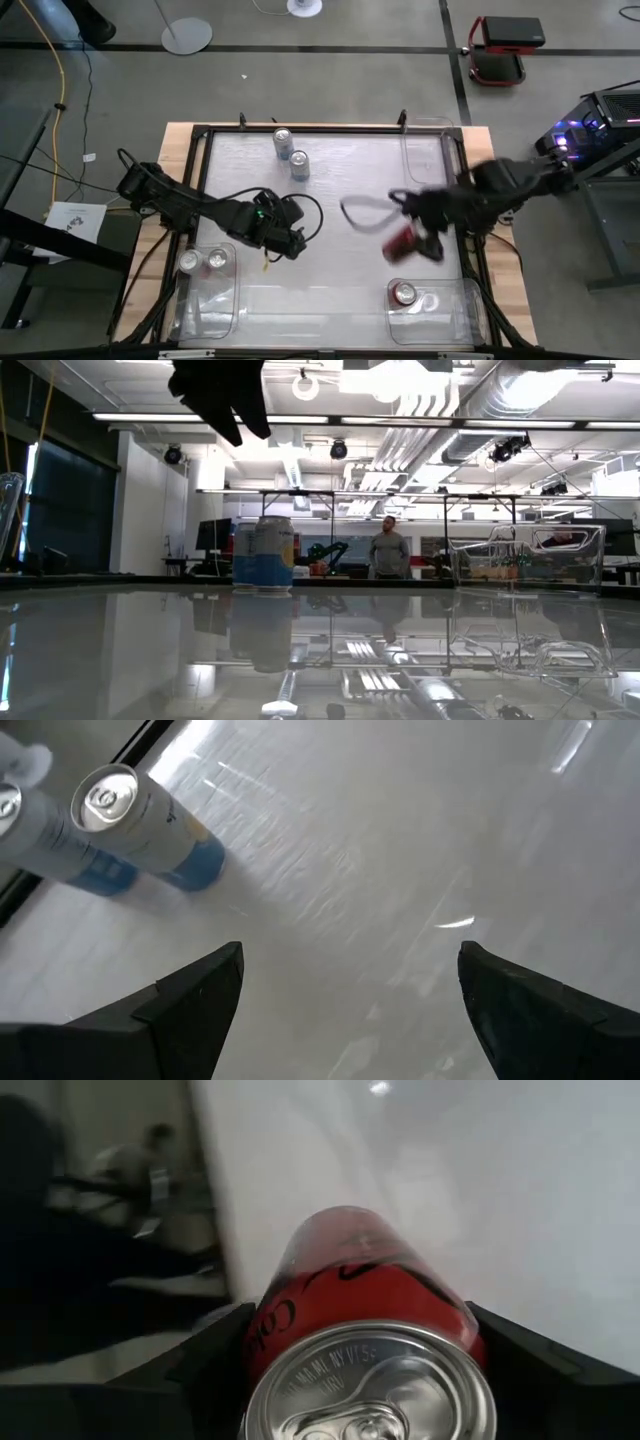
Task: Sort soda cans
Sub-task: Put the red-black soda can into the bottom right transparent bin
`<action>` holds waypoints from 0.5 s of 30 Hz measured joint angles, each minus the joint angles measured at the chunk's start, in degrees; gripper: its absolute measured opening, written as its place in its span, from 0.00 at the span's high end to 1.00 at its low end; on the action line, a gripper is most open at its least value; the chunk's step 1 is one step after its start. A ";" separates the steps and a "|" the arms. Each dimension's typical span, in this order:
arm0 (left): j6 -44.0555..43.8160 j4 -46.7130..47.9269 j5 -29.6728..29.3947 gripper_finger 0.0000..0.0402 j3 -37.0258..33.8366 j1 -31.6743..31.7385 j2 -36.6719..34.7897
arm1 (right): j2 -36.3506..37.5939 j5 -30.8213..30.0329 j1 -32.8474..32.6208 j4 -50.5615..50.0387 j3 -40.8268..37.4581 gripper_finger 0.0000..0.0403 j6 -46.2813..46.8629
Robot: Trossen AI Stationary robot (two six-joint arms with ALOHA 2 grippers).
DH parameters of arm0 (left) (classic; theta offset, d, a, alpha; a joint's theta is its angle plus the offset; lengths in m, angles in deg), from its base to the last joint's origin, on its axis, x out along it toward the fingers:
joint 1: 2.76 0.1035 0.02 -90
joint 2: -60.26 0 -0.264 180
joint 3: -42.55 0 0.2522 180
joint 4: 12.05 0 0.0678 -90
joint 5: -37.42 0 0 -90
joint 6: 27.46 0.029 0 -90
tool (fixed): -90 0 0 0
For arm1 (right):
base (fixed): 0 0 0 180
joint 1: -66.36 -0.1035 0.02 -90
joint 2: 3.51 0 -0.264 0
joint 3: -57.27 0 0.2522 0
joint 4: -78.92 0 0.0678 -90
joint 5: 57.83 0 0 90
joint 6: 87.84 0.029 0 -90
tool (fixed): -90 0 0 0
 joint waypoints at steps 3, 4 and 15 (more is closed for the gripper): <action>1.72 -0.02 0.01 0.14 0.00 -0.48 0.00 | -1.07 -0.13 -9.32 4.24 0.02 0.29 11.74; 2.36 -0.02 0.02 0.14 0.00 -0.59 0.00 | -1.70 -0.22 -11.98 4.58 0.04 0.29 15.33; 5.93 -0.17 0.00 0.14 0.00 -1.13 0.00 | -14.26 -2.32 -28.07 6.00 0.02 0.29 34.42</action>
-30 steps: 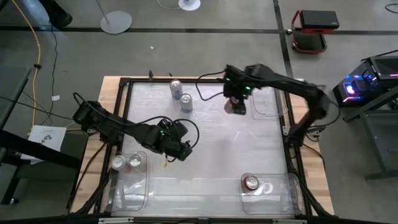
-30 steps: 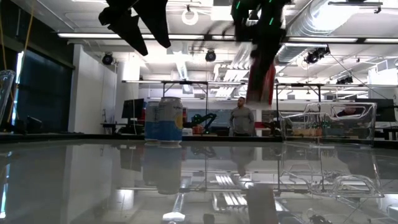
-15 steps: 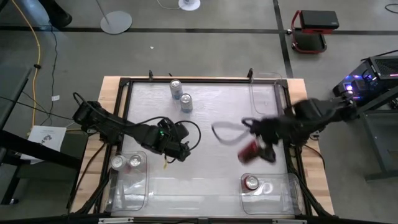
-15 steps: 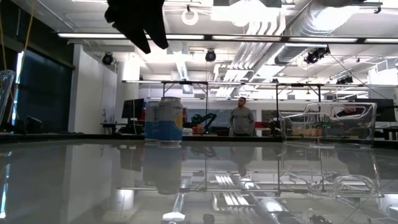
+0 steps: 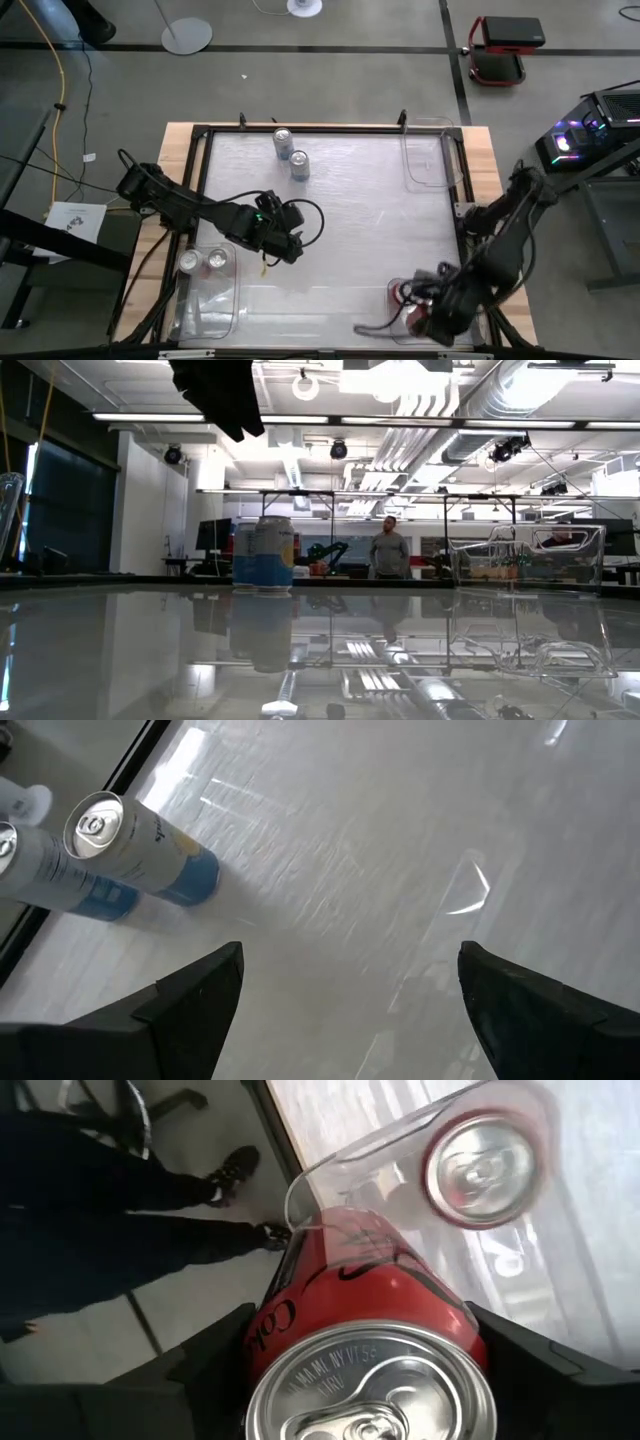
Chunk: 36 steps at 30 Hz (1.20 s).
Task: Sort soda cans
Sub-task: Put the red-black soda can into the bottom right transparent bin
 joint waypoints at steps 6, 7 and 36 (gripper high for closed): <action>0.00 0.00 0.00 0.14 0.00 0.02 0.00 | -6.21 -1.04 -1.75 0.82 0.00 0.29 -1.67; 0.00 0.00 0.00 0.14 0.00 0.02 0.00 | -7.03 -1.16 -1.75 0.63 -0.02 0.29 -2.50; 4.07 0.07 0.02 0.14 0.00 0.02 0.00 | -21.60 -4.44 -1.68 4.99 -0.04 0.29 -38.92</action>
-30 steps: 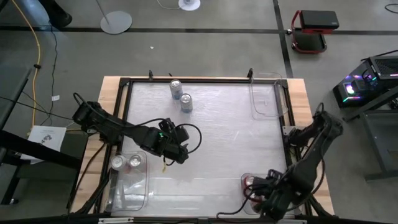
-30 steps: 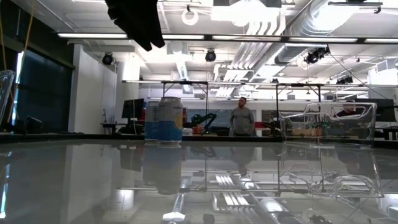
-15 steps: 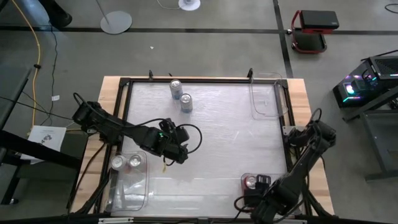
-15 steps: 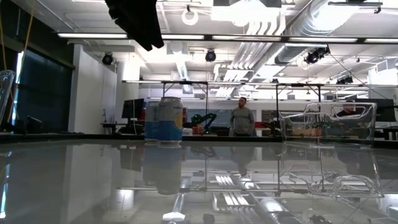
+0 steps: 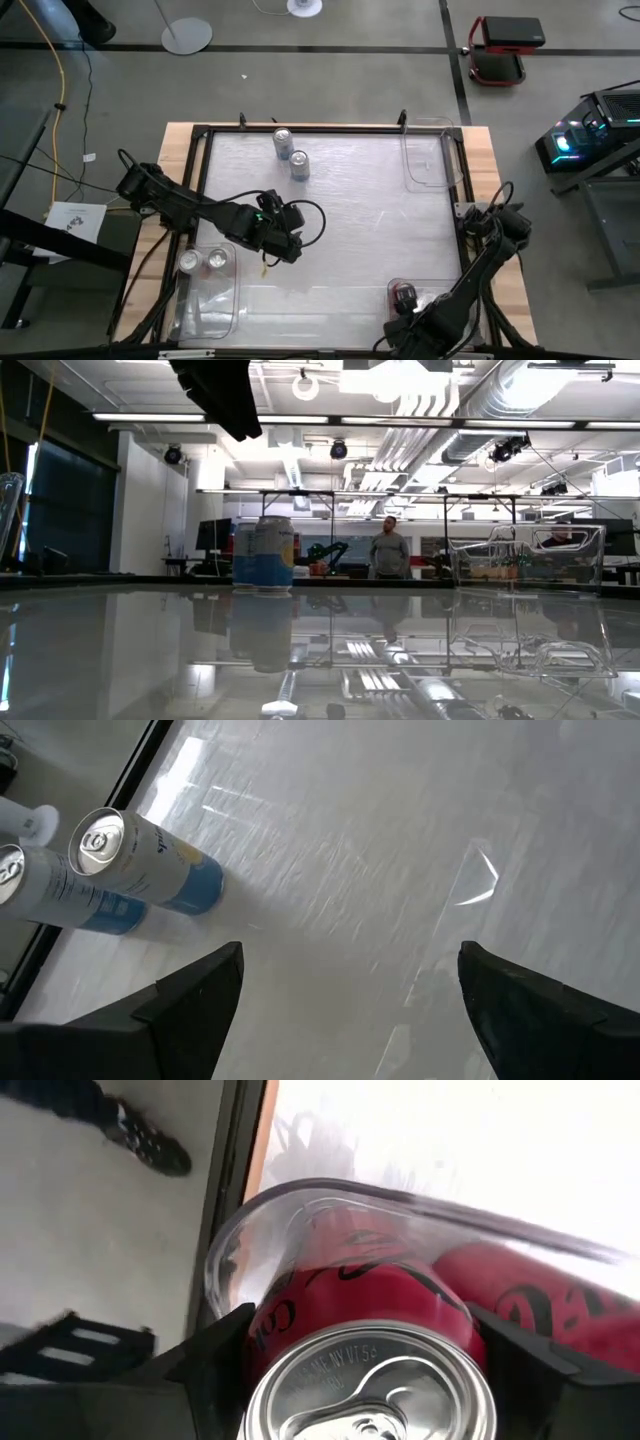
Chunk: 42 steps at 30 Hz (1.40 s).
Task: Sort soda cans
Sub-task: Put the red-black soda can into the bottom right transparent bin
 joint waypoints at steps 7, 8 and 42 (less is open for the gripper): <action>-0.02 0.01 0.15 0.14 0.00 0.01 0.00 | -0.24 -1.54 0.11 0.11 0.00 0.29 -8.26; -0.02 0.01 0.23 0.14 0.00 0.01 0.00 | -0.24 -1.67 0.11 0.19 0.00 0.29 -8.92; -0.66 -0.04 0.46 0.14 0.00 0.07 0.00 | 5.22 1.10 0.11 -2.07 0.02 0.17 -15.92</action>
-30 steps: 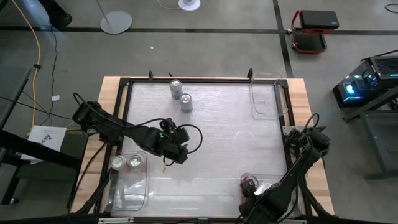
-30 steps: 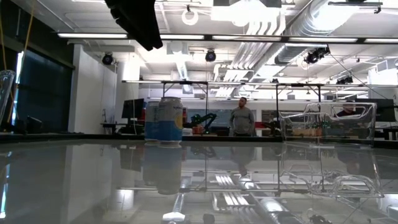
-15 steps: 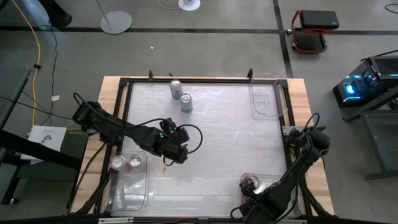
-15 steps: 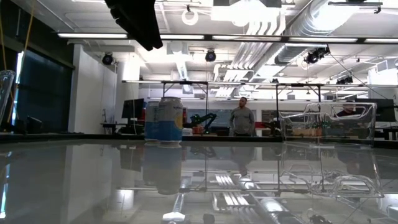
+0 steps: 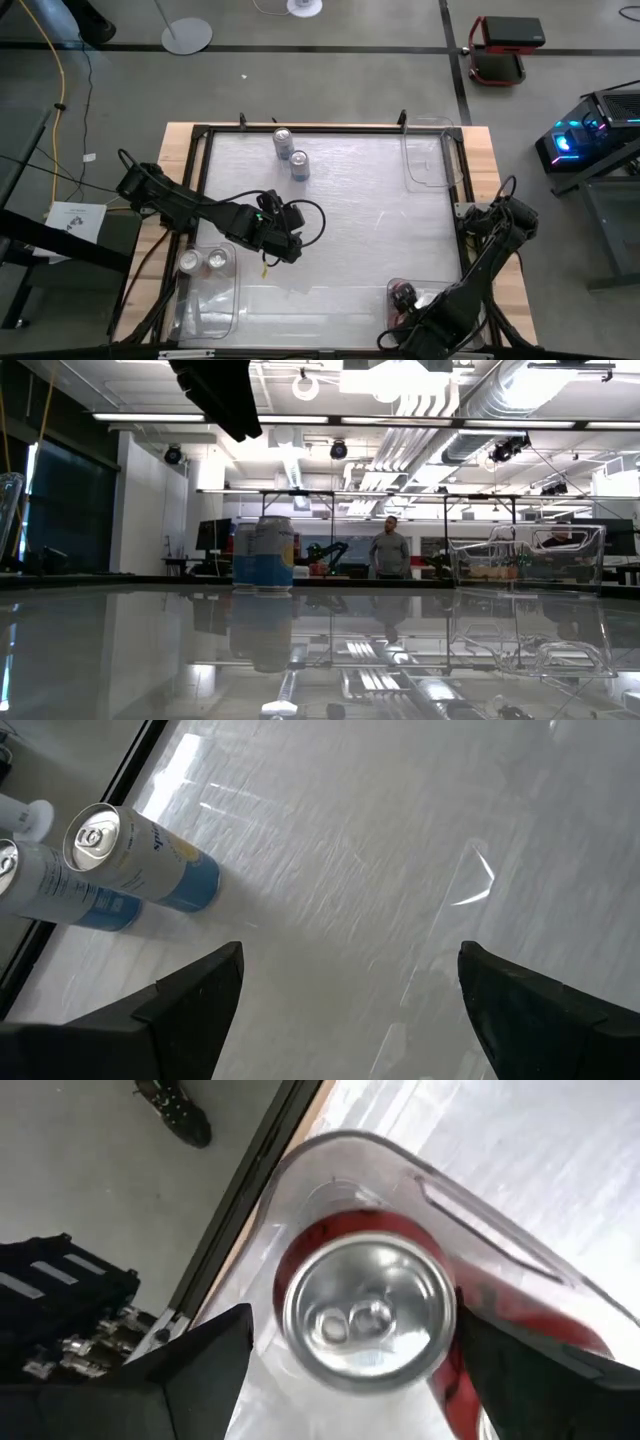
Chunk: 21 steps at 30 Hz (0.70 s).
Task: Sort soda cans
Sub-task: Put the red-black soda can into the bottom right transparent bin, then put the top blue-white soda can into the top transparent bin
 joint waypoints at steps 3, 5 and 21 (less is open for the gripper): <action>-0.01 0.02 0.00 0.14 0.00 0.00 0.00 | 1.76 0.13 0.14 -1.36 0.00 0.17 2.95; -0.02 0.00 0.00 0.14 0.00 0.00 0.00 | 3.22 0.38 0.37 -2.31 0.00 0.17 5.62; 3.67 -2.95 2.11 0.14 -0.02 0.02 -1.22 | 19.14 -19.91 3.96 -6.77 0.02 0.20 48.86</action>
